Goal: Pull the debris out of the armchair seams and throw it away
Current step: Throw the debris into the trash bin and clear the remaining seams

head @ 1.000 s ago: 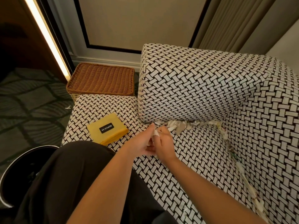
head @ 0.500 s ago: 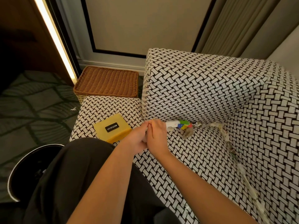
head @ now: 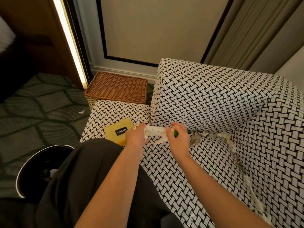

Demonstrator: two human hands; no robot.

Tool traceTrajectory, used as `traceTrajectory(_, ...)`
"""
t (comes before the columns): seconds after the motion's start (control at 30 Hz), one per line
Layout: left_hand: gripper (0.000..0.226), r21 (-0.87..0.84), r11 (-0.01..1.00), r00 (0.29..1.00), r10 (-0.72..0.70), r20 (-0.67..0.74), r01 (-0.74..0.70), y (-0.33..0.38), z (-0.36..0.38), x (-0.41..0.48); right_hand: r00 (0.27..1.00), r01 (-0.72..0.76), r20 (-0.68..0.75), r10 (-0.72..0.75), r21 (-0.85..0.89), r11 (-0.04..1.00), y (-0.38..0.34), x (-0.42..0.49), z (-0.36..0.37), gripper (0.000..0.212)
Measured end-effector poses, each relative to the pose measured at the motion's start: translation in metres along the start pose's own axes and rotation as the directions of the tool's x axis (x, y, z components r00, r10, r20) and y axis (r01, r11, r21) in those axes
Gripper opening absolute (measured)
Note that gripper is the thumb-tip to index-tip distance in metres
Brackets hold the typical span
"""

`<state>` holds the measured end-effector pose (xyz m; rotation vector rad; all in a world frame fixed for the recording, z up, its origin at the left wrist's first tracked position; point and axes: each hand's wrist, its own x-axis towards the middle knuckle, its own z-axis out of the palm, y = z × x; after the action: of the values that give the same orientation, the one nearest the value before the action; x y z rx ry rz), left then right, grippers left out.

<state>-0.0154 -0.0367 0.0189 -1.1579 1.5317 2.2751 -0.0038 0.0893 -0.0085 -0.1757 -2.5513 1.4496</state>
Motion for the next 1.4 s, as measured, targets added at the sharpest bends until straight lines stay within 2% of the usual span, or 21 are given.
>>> traceTrajectory(0.07,0.012,-0.145,0.989,1.0,-0.015,-0.009,0.014,0.005,-0.005,-0.008,0.998,0.015,0.051,-0.024,0.183,0.983,-0.029,-0.003,0.002,0.026)
traceTrajectory(0.13,0.004,-0.287,0.958,0.999,-0.03,0.014,0.033,0.012,-0.012,-0.018,0.981,0.004,0.185,-0.063,0.305,0.952,-0.057,-0.006,0.009,0.023)
traceTrajectory(0.23,0.011,-0.417,0.909,0.995,0.022,0.1,0.022,0.024,-0.027,-0.027,0.904,-0.054,0.412,-0.115,0.376,0.925,-0.09,-0.012,0.026,0.014)
traceTrajectory(0.3,0.02,-0.422,0.906,0.979,0.072,0.189,0.015,0.036,-0.041,-0.033,0.856,0.033,0.481,-0.191,0.317,0.948,-0.11,-0.02,0.041,0.019)
traceTrajectory(0.4,0.028,-0.395,0.919,0.973,0.091,0.214,0.001,0.058,-0.068,-0.044,0.785,0.269,0.521,-0.336,0.203,0.942,-0.132,-0.03,0.065,0.032)
traceTrajectory(0.47,0.034,-0.51,0.86,0.967,0.139,0.212,-0.011,0.067,-0.094,-0.043,0.703,0.403,0.606,-0.372,0.091,0.911,-0.146,-0.035,0.081,0.042)
traceTrajectory(0.53,0.046,-0.587,0.81,0.958,0.163,0.237,0.007,0.076,-0.125,-0.04,0.613,0.554,0.701,-0.364,-0.053,0.831,-0.157,-0.039,0.099,0.052)
traceTrajectory(0.6,0.047,-0.544,0.837,0.954,0.206,0.217,-0.057,0.081,-0.153,-0.035,0.558,0.725,0.733,-0.389,-0.203,0.658,-0.165,-0.041,0.117,0.054)
traceTrajectory(0.67,0.037,-0.478,0.867,0.952,0.248,0.177,-0.137,0.086,-0.181,-0.033,0.514,0.813,0.738,-0.437,-0.257,0.523,-0.173,-0.044,0.141,0.052)
traceTrajectory(0.7,0.033,-0.44,0.883,0.953,0.257,0.159,-0.164,0.087,-0.192,-0.031,0.497,0.813,0.753,-0.432,-0.229,0.536,-0.176,-0.044,0.152,0.051)
traceTrajectory(0.8,0.028,-0.324,0.911,0.95,0.298,0.095,-0.254,0.089,-0.226,-0.019,0.478,0.704,0.788,-0.389,-0.079,0.706,-0.184,-0.051,0.193,0.038)
traceTrajectory(0.9,0.028,-0.204,0.922,0.943,0.332,-0.013,-0.328,0.082,-0.257,0.007,0.5,0.636,0.786,-0.364,-0.048,0.77,-0.189,-0.057,0.228,0.024)
traceTrajectory(1.0,0.019,-0.033,0.945,0.929,0.312,-0.197,-0.324,0.065,-0.293,0.043,0.513,0.556,0.824,-0.241,-0.105,0.825,-0.186,-0.06,0.264,0.018)
traceTrajectory(1.07,0.016,0.079,0.956,0.919,0.295,-0.262,-0.284,0.05,-0.317,0.067,0.492,0.572,0.852,-0.178,-0.162,0.804,-0.177,-0.065,0.292,0.018)
traceTrajectory(1.17,0.009,0.212,0.962,0.94,0.225,-0.255,-0.173,0.038,-0.339,0.091,0.475,0.556,0.876,-0.079,-0.229,0.799,-0.158,-0.073,0.329,0.015)
traceTrajectory(1.27,0.014,0.395,0.917,0.957,0.157,-0.244,-0.049,0.038,-0.362,0.127,0.472,0.492,0.882,0.011,-0.274,0.826,-0.138,-0.075,0.368,0.015)
traceTrajectory(1.4,0.021,0.512,0.855,0.992,-0.022,-0.121,0.082,0.038,-0.371,0.158,0.46,0.429,0.879,0.125,-0.343,0.835,-0.114,-0.072,0.396,0.016)
